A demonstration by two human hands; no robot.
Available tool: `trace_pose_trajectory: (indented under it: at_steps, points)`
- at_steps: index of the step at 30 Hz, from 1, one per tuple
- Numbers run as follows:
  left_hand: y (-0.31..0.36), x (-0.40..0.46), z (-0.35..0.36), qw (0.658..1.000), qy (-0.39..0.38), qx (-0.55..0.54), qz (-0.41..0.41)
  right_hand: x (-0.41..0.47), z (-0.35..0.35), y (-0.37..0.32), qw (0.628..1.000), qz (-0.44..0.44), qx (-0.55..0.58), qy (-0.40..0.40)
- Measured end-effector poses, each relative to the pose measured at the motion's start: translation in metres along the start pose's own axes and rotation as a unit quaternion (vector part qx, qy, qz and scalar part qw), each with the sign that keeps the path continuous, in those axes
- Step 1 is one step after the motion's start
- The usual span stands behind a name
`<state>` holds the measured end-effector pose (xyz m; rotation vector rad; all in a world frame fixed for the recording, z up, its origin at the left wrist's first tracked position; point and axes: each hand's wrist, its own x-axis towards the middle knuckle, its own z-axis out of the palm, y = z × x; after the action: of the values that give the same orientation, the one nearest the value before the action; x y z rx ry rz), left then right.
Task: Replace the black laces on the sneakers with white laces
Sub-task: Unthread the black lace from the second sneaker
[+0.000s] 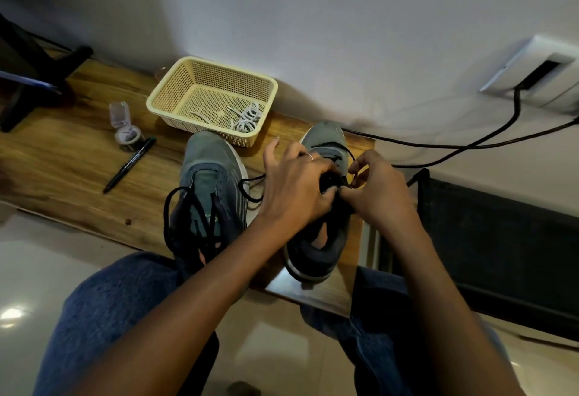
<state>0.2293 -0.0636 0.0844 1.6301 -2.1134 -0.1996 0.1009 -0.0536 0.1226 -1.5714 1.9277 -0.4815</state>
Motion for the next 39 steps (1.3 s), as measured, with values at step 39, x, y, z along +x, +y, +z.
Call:
trace_pose_trajectory:
  at_steps: [39]
  points:
    - [0.006, -0.003, 0.002, 0.999, -0.004, 0.051, -0.011, -0.002, 0.0, -0.005, 0.999, -0.008, -0.052, -0.008]
